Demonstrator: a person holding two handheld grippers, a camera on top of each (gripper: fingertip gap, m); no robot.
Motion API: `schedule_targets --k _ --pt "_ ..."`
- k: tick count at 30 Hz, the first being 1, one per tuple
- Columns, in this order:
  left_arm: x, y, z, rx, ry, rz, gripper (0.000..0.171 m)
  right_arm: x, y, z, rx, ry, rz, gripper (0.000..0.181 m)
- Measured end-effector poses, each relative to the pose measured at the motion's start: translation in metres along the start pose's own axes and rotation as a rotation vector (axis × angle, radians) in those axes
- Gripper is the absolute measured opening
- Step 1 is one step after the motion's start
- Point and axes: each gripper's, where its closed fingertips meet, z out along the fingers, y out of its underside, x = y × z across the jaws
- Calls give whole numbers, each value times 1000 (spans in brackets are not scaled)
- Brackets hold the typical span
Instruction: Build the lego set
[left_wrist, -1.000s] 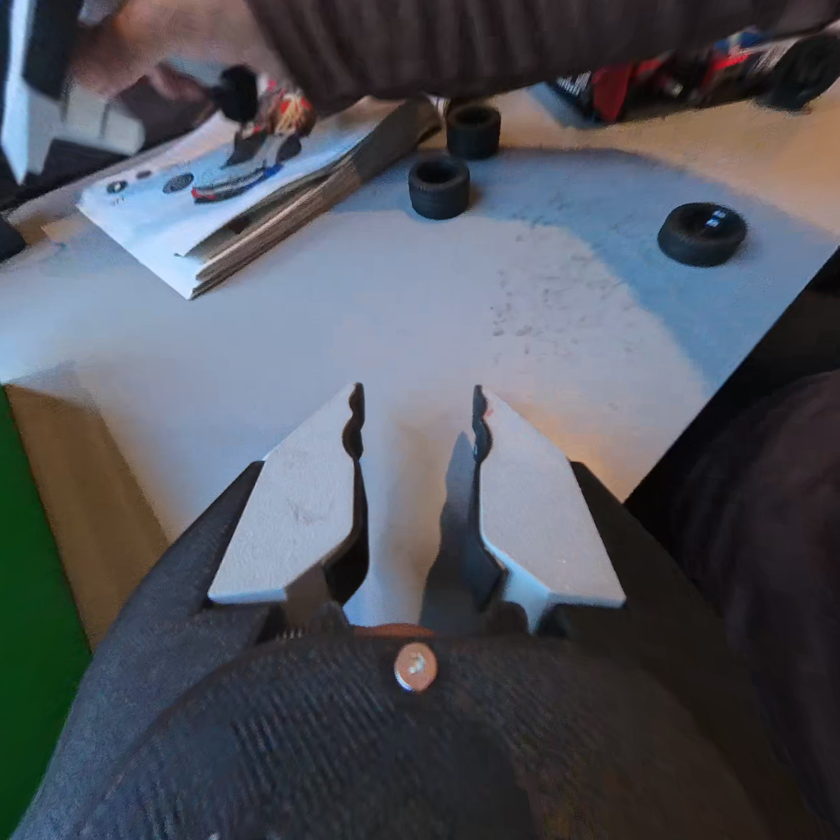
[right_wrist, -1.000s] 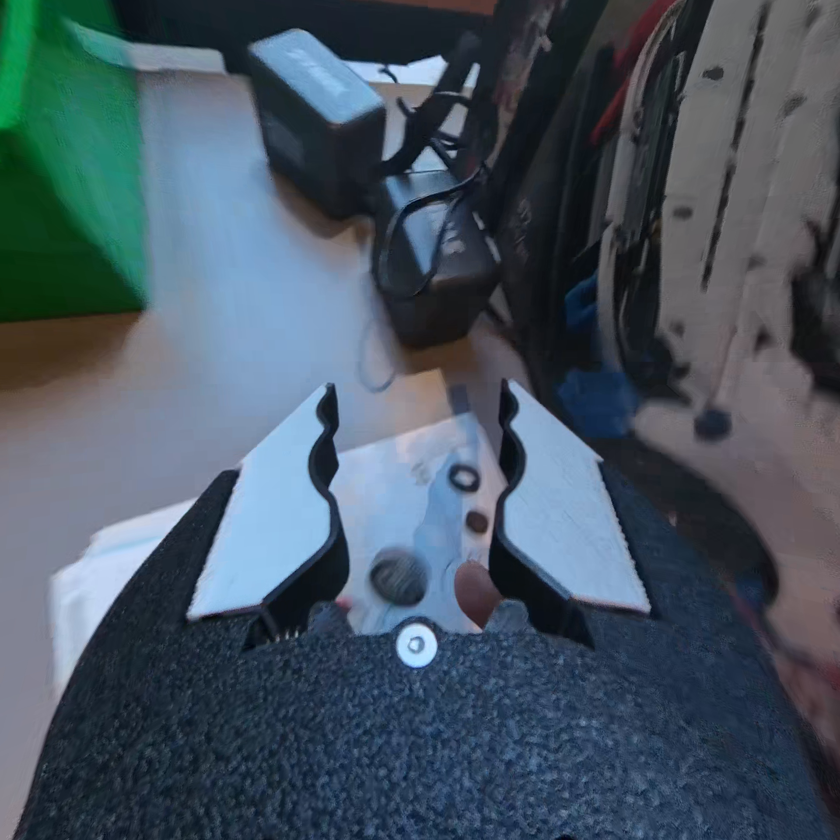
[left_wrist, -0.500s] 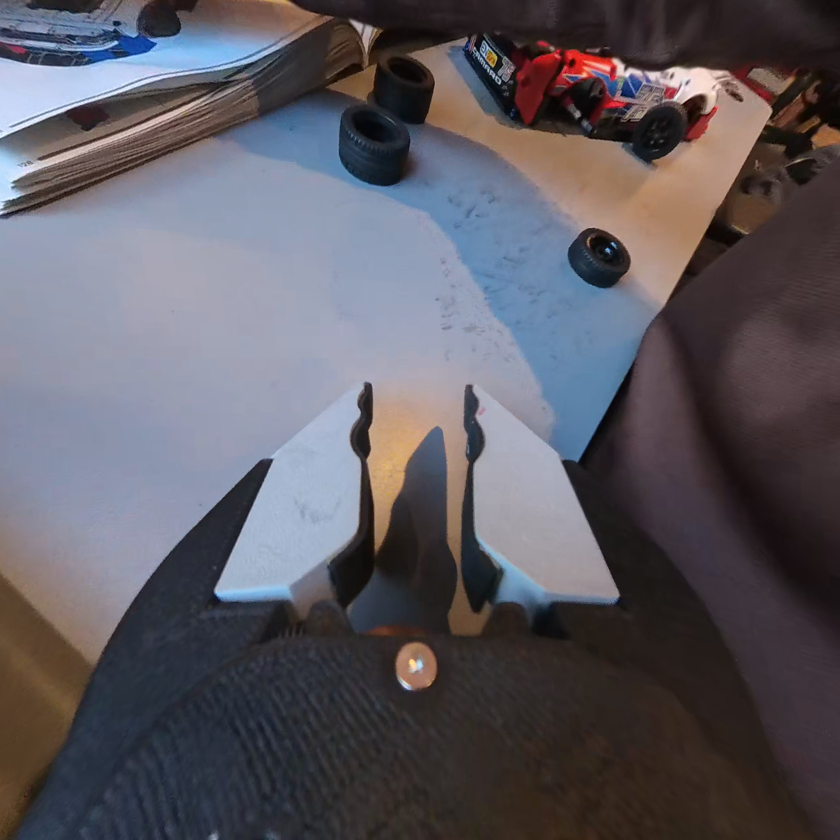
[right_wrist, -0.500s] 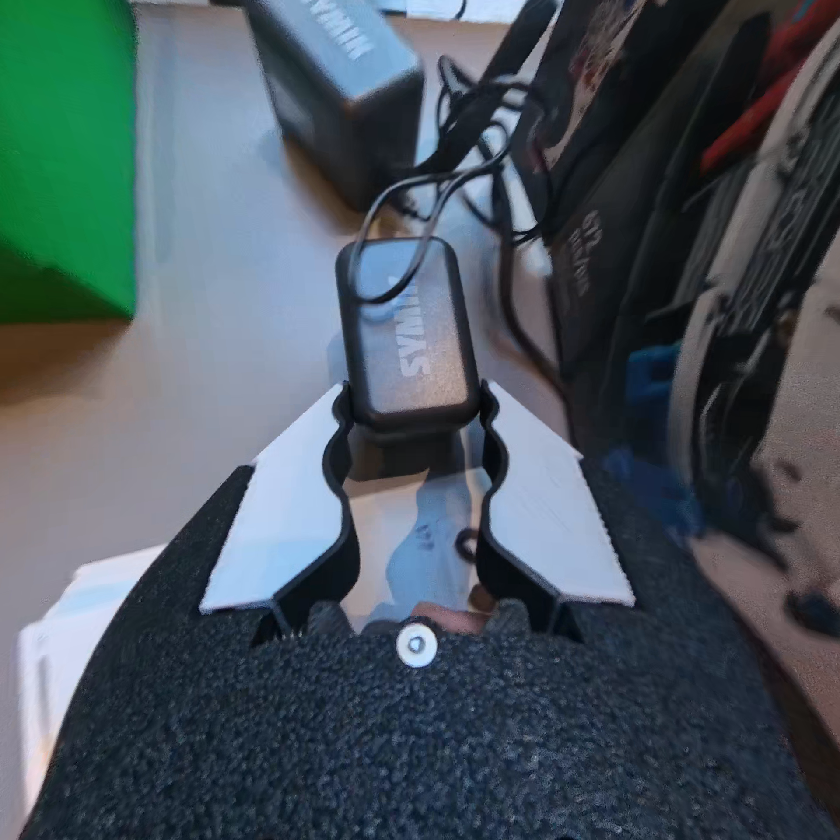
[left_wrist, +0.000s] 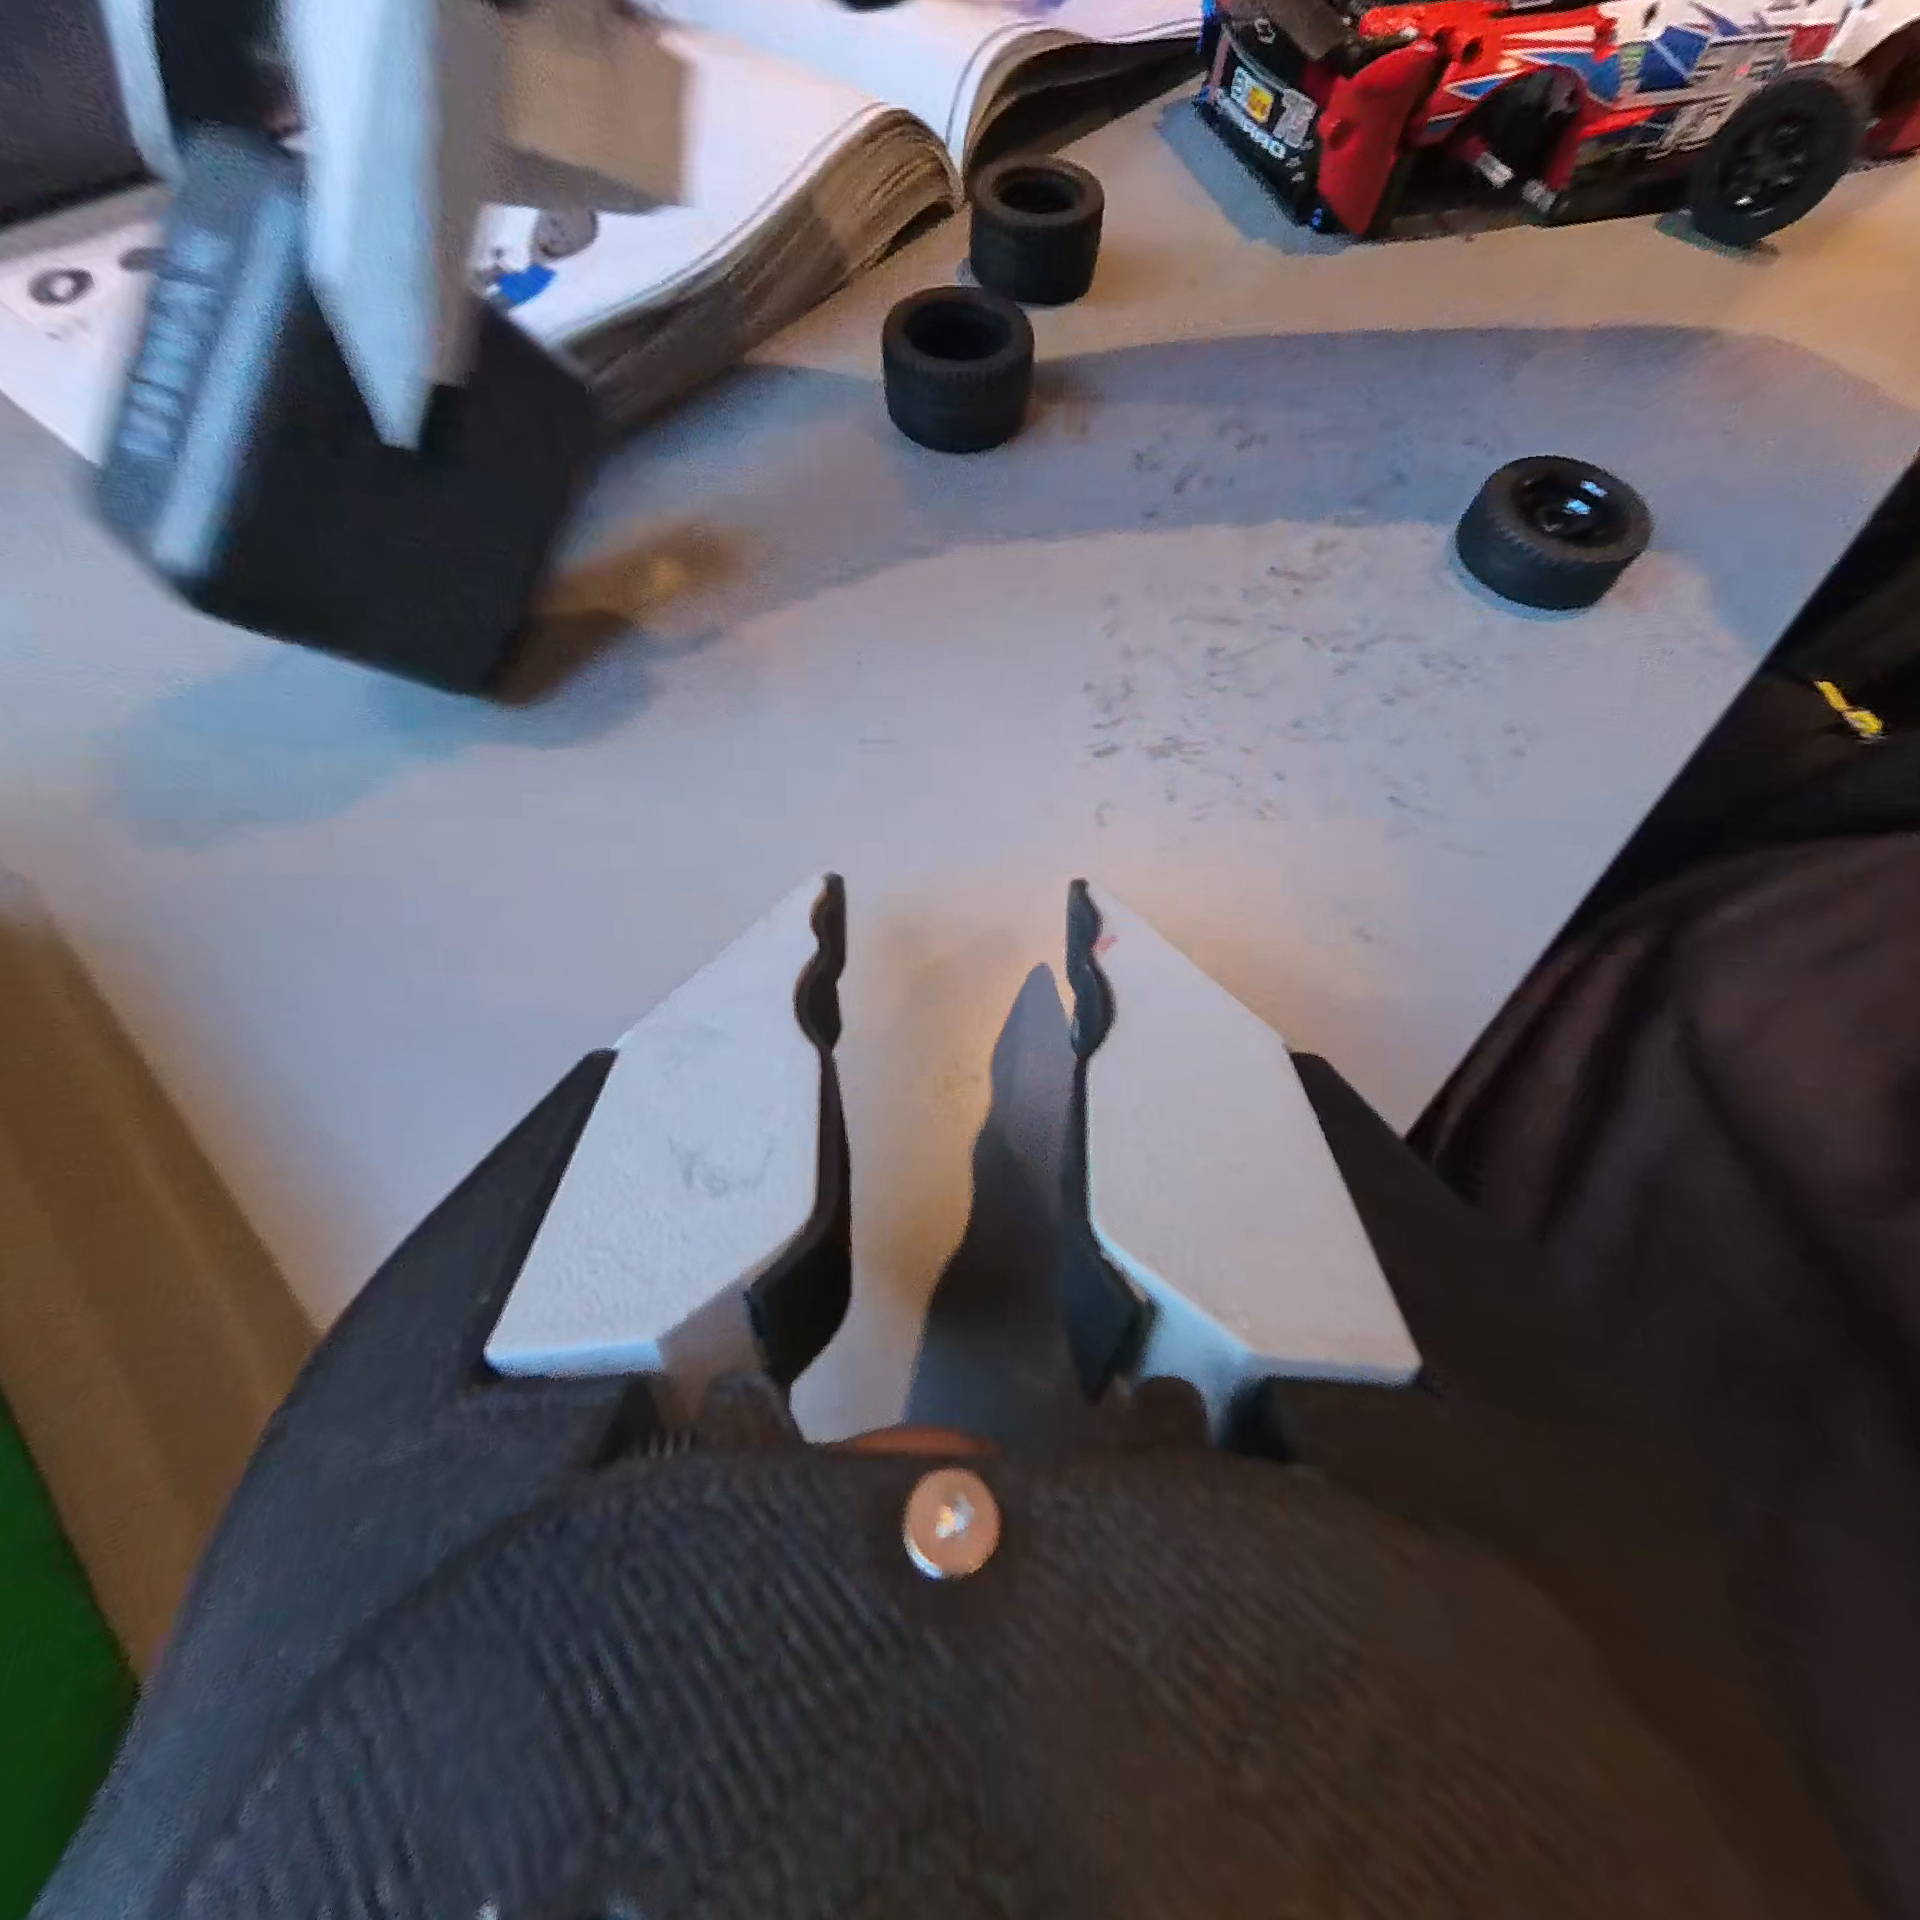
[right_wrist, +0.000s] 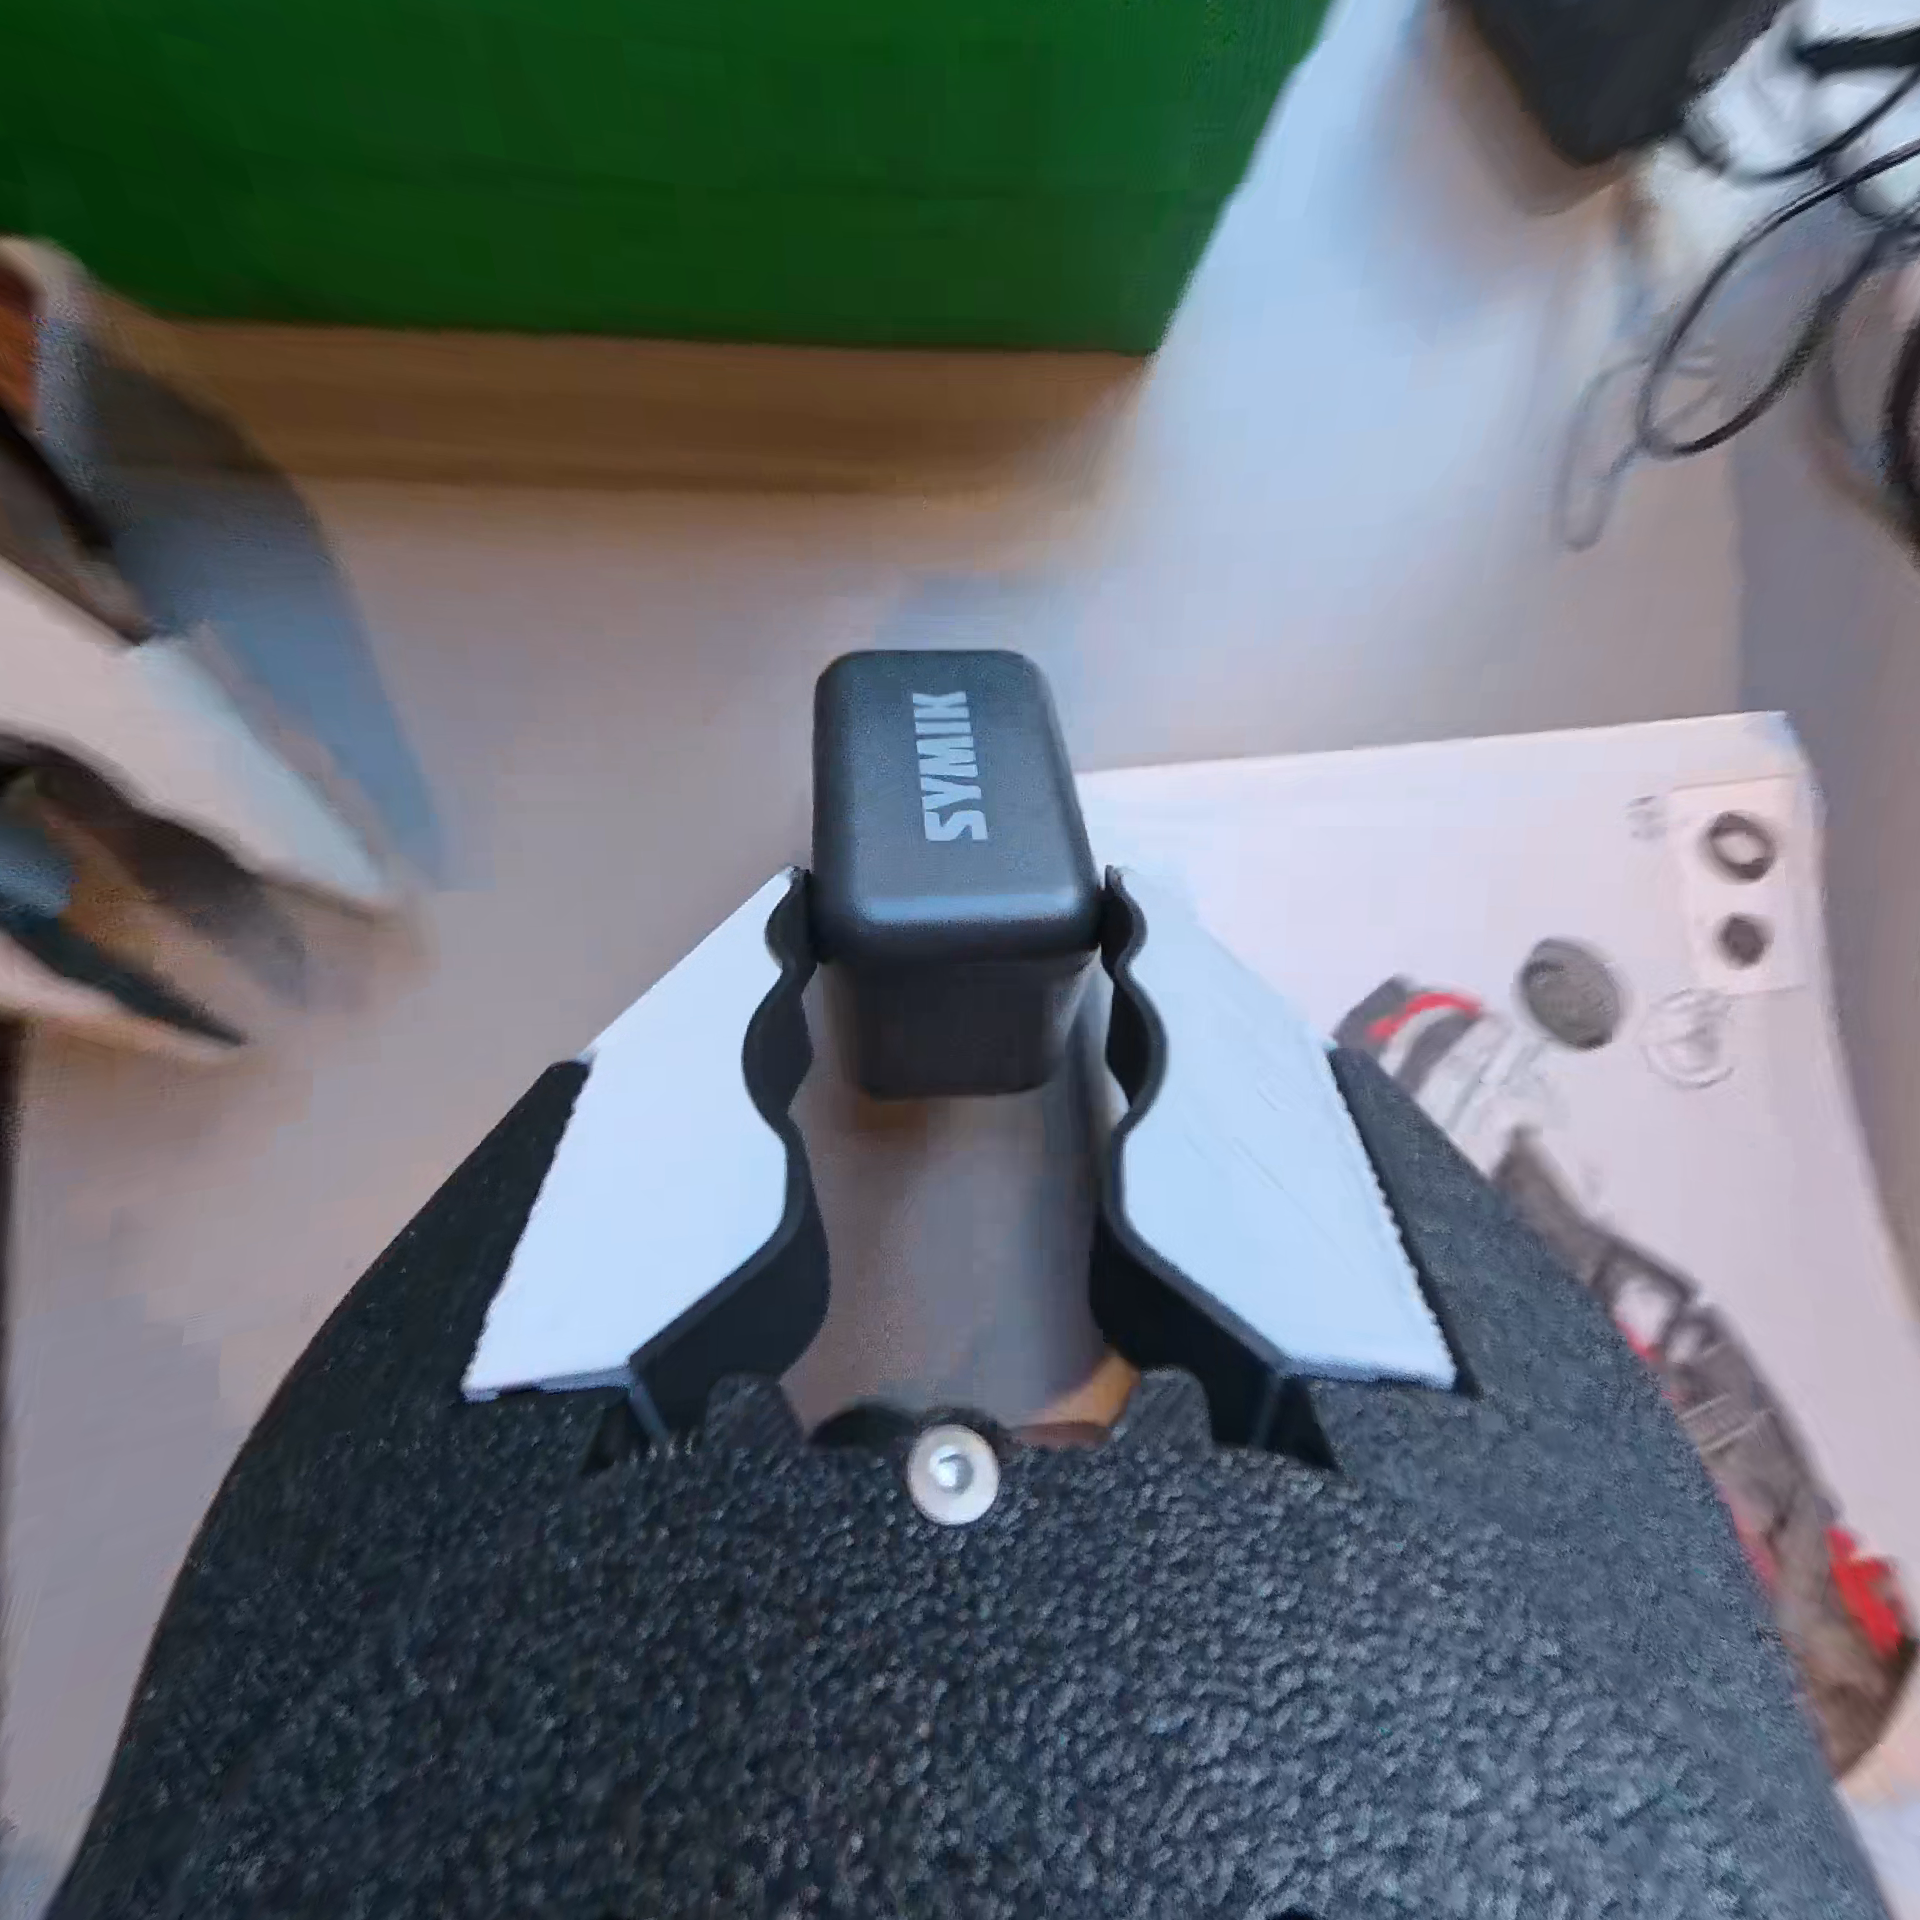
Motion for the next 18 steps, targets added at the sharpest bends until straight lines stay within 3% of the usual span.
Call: schedule_targets --k 3,6,13,16,18 --pt "-3 -4 2 -2 -53 19 55 -44 27 -17 -22 -71 91 51" --pt "-5 -27 5 53 -134 140 77 -79 56 -39 -16 -122 220 51" --pt "53 -70 57 89 -32 660 80 -116 119 -82 143 -211 615 50" --pt "76 -67 86 15 93 740 78 -113 136 -91 228 -201 726 50" --pt "76 -65 102 -38 97 752 81 -115 145 -94 268 -204 770 50"
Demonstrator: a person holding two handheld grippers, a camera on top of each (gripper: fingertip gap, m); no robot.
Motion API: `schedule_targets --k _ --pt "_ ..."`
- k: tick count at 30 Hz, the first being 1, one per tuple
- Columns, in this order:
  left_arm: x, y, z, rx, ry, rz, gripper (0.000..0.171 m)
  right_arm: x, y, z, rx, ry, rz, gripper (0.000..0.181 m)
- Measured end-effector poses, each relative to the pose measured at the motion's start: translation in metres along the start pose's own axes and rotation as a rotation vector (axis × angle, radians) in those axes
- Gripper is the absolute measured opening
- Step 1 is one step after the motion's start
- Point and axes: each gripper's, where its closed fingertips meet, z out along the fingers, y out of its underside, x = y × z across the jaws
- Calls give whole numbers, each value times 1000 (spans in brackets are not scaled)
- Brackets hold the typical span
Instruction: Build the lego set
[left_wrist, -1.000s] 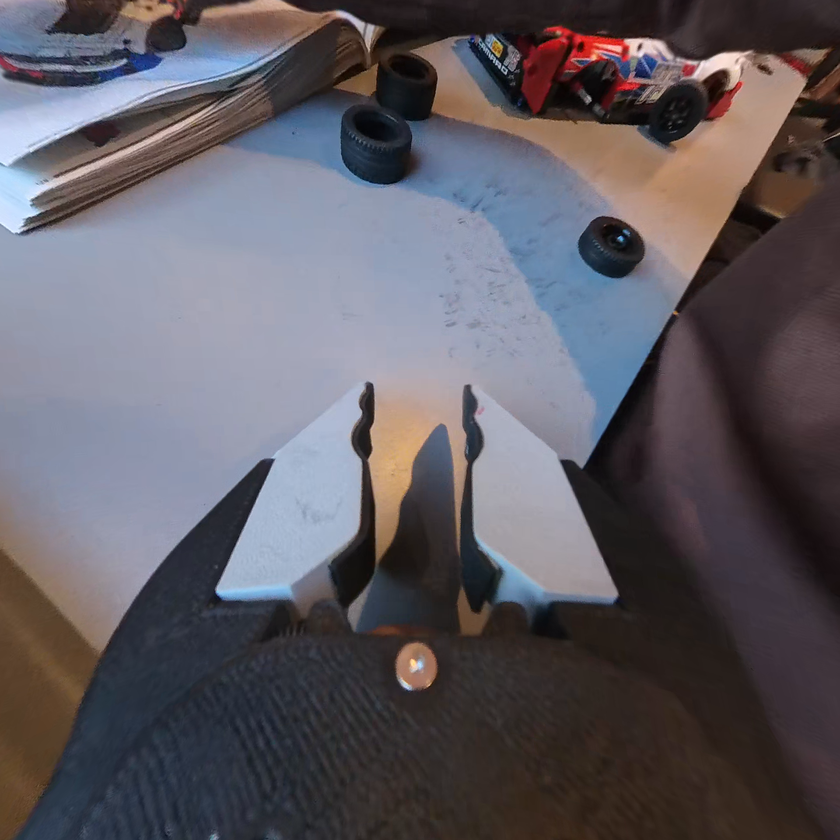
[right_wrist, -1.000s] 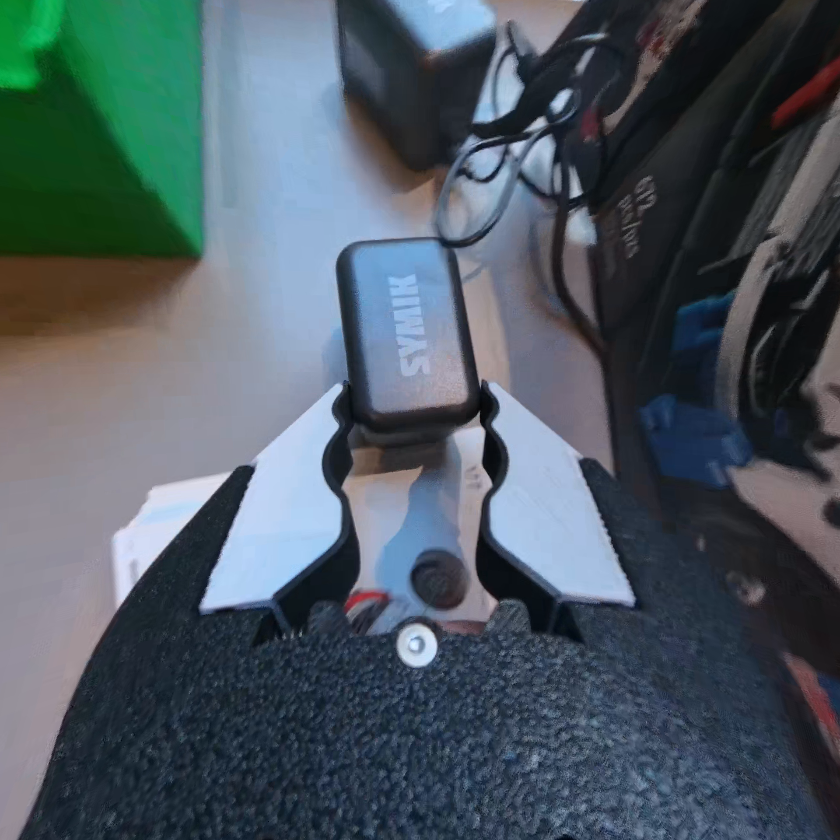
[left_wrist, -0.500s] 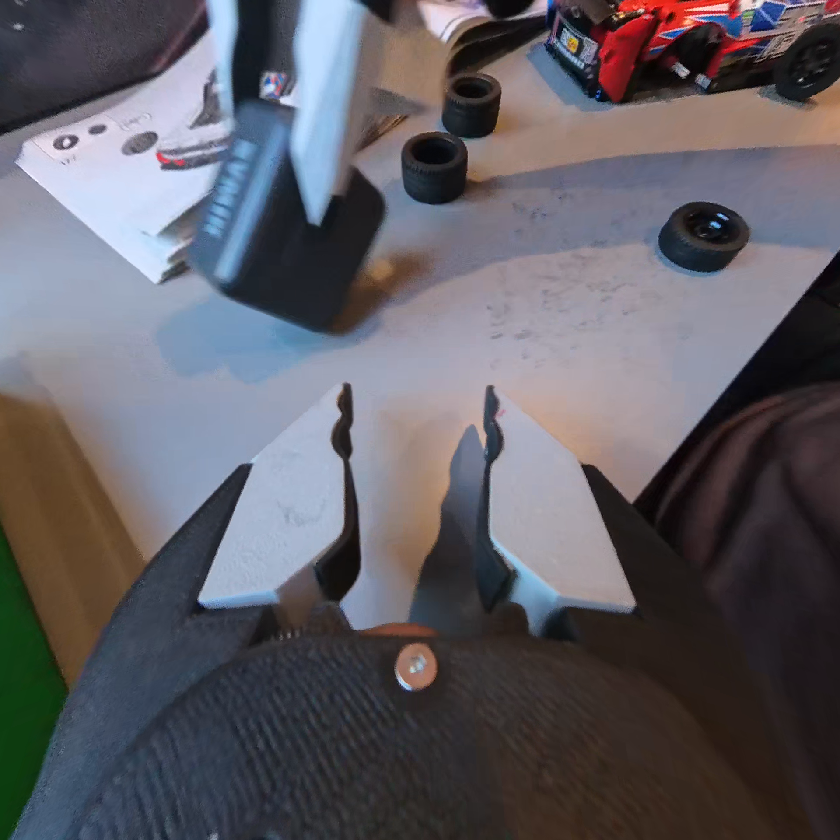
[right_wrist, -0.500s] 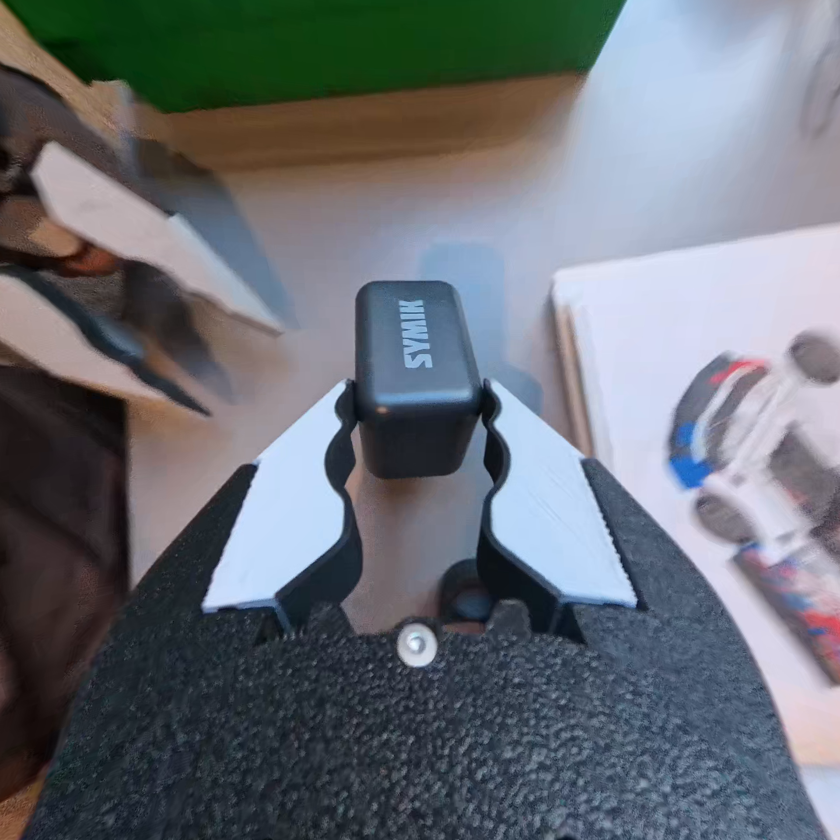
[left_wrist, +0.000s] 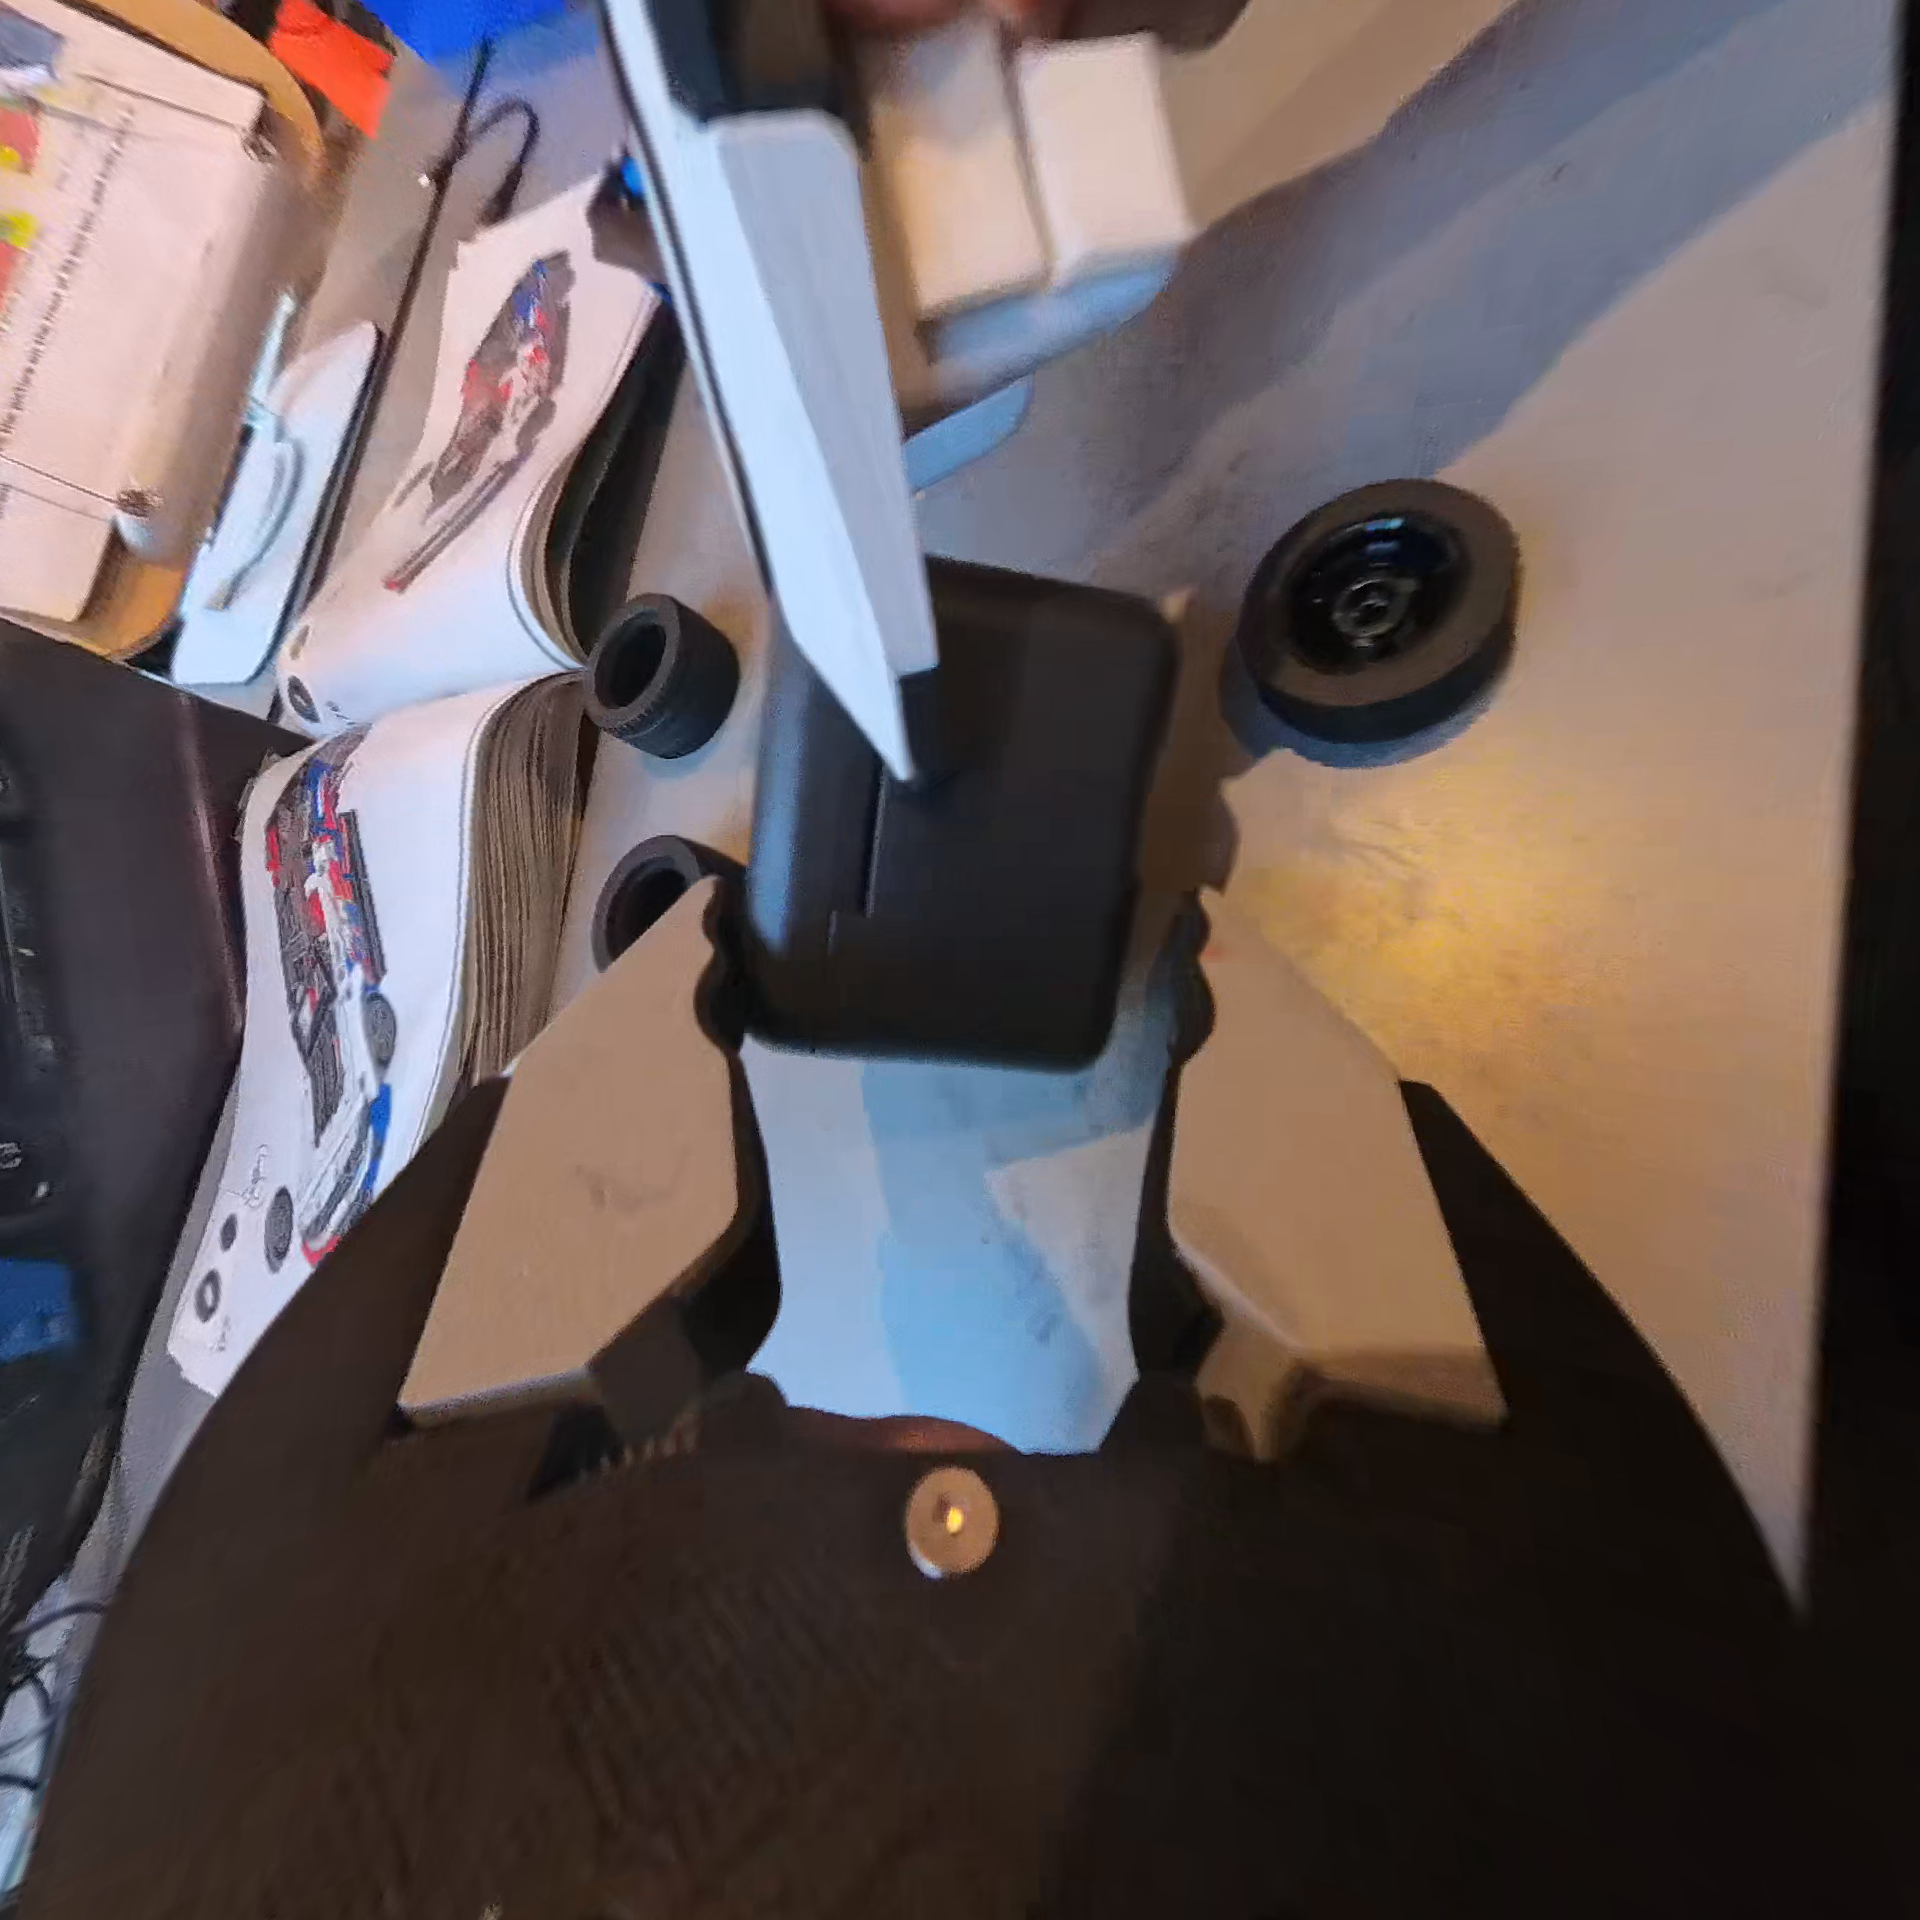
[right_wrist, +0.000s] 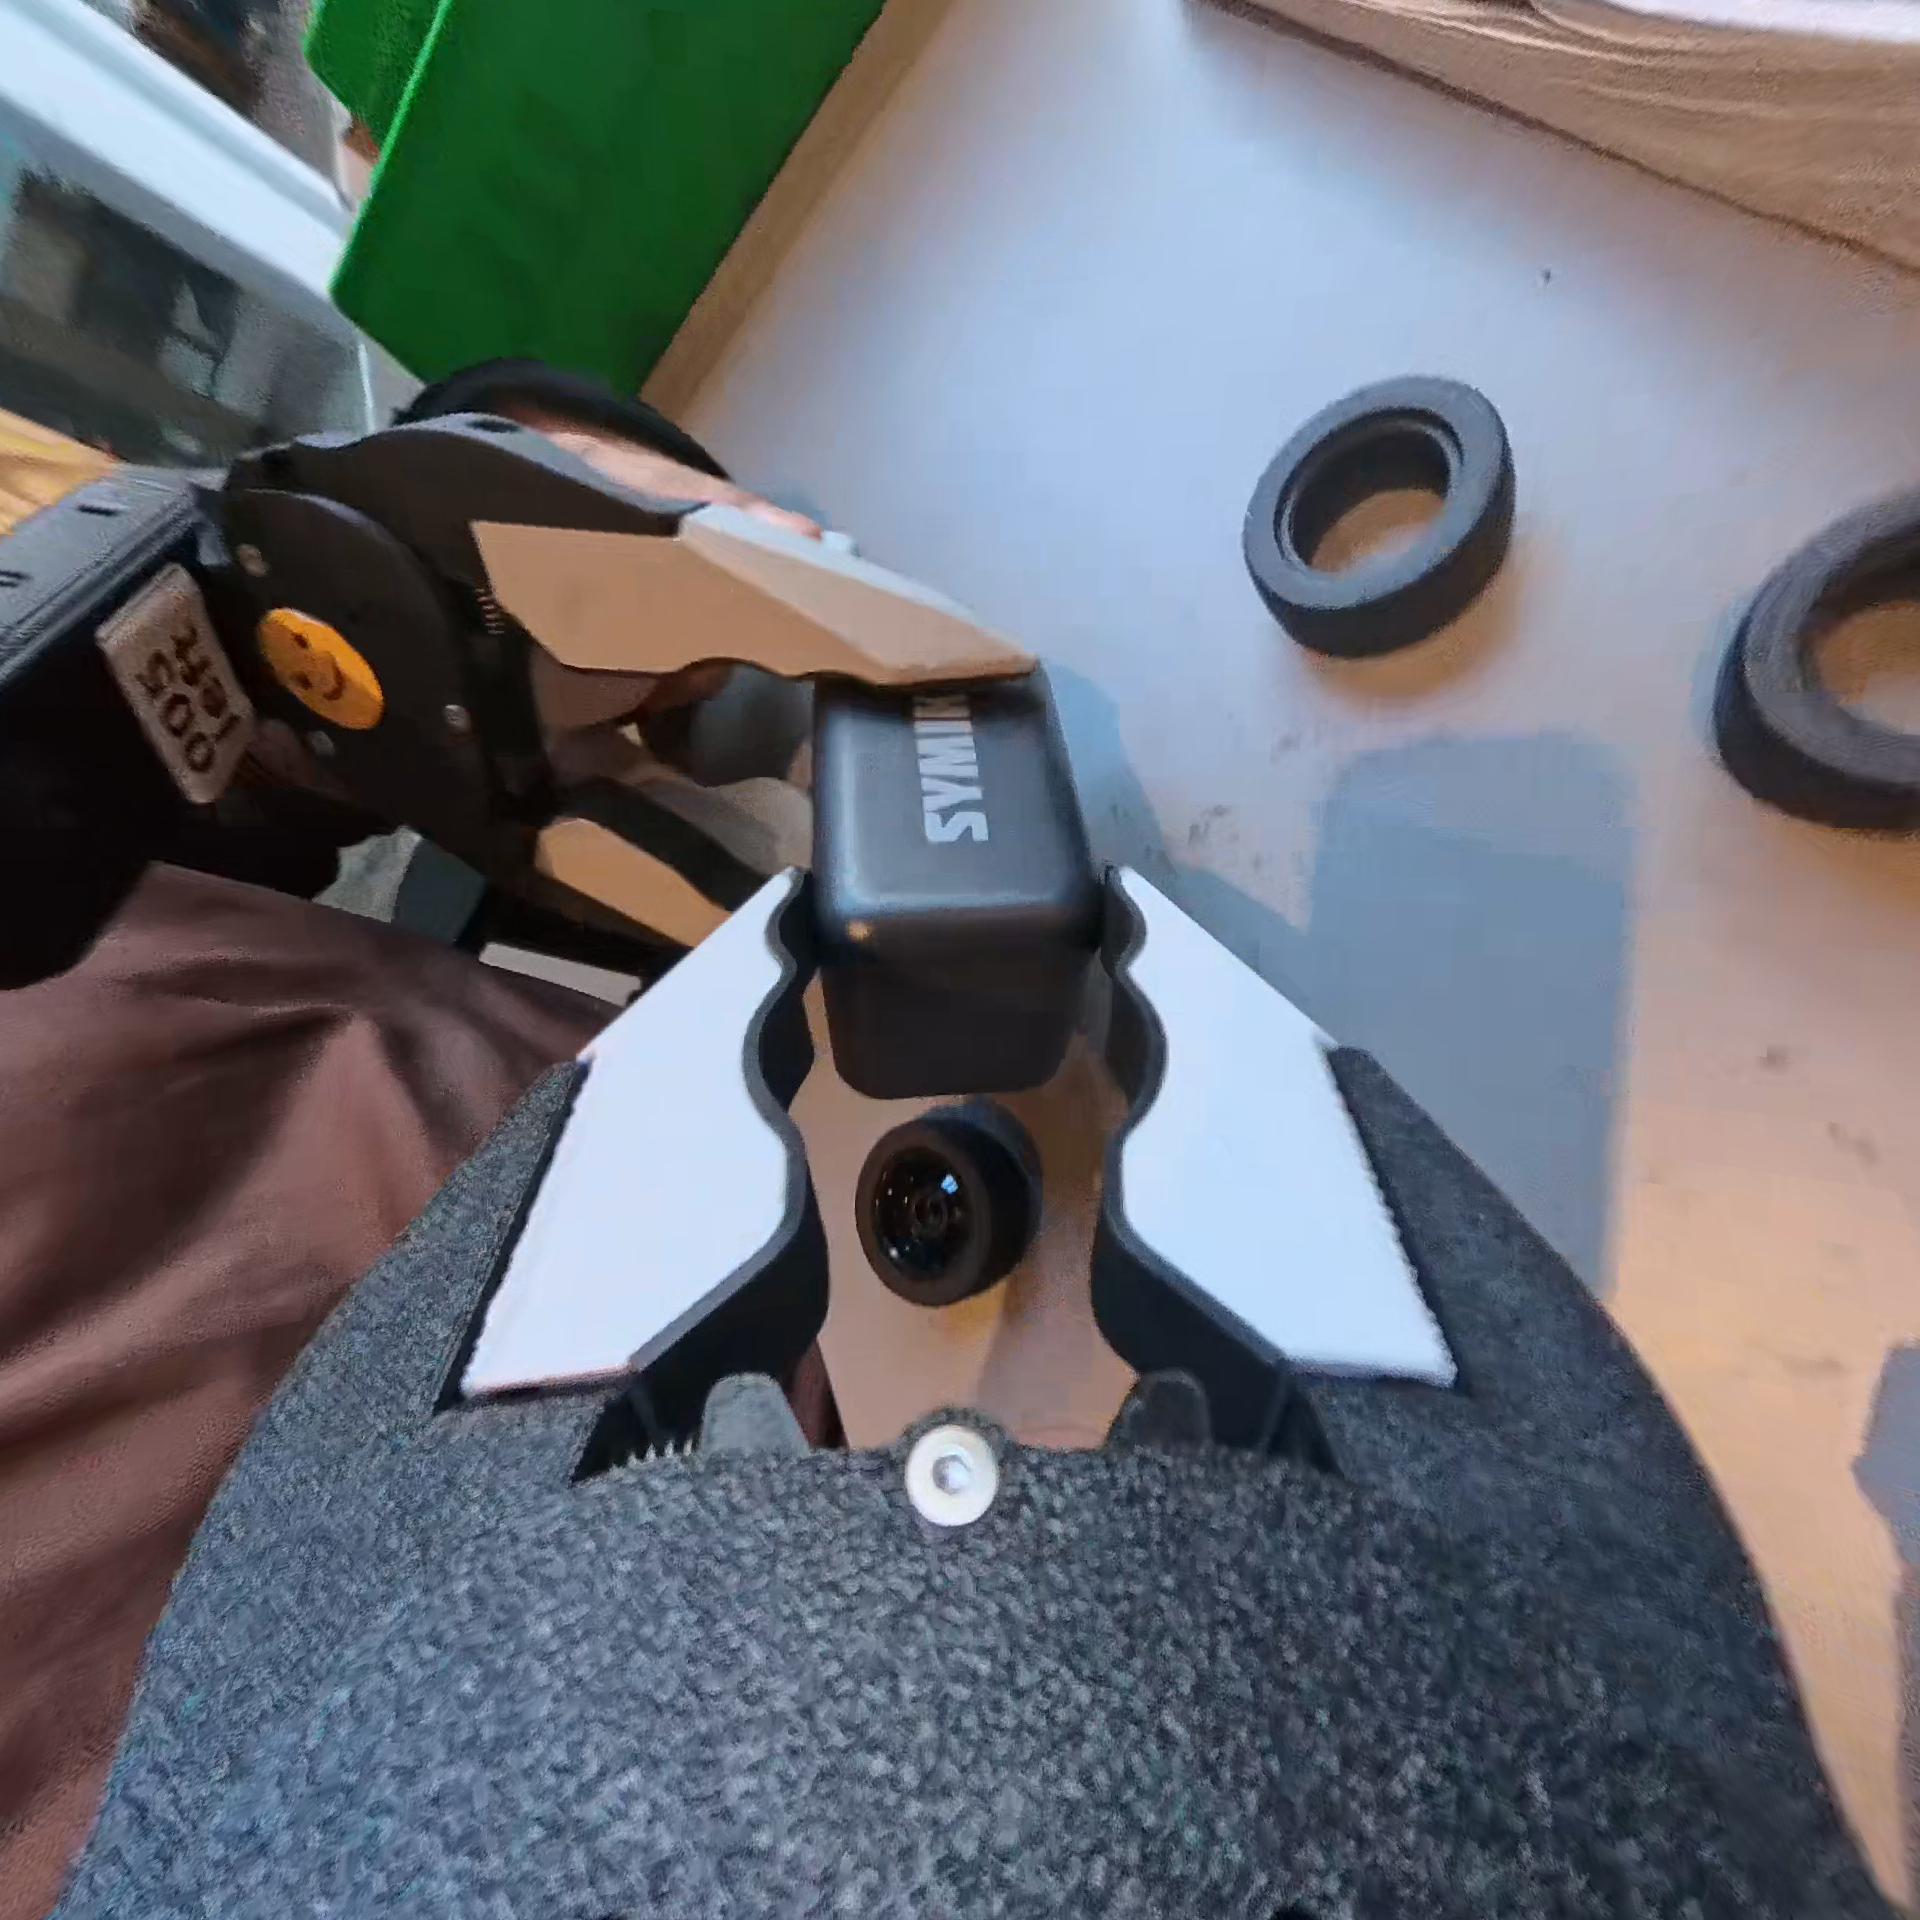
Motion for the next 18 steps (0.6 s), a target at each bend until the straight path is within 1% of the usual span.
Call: schedule_targets --k 1,3,4,7,8,11,13,15,16,17,18 --pt "-4 0 5 -9 -14 20 75 1 4 -2 12 -5 8 50" --pt "-3 -4 10 -1 20 57 75 4 9 -7 38 21 -37 51" --pt "-2 -6 12 -7 52 51 75 5 12 -10 44 44 -79 52" --pt "5 -13 17 15 212 -33 74 13 16 -19 87 170 -259 61" --pt "8 -15 20 24 268 -70 74 14 17 -23 101 211 -329 58" --pt "8 -19 27 36 361 -144 74 12 23 -29 105 303 -502 64" --pt "8 -20 30 20 400 -155 74 20 30 -38 82 395 -548 54" --pt "8 -20 31 -10 426 -173 74 17 37 -55 120 407 -514 42" --pt "8 -20 32 -16 430 -185 74 13 41 -69 162 411 -483 42" --pt "8 -21 33 -10 432 -197 74 11 46 -89 216 436 -461 43" --pt "8 -23 35 -4 436 -211 74 12 54 -115 272 493 -444 41"
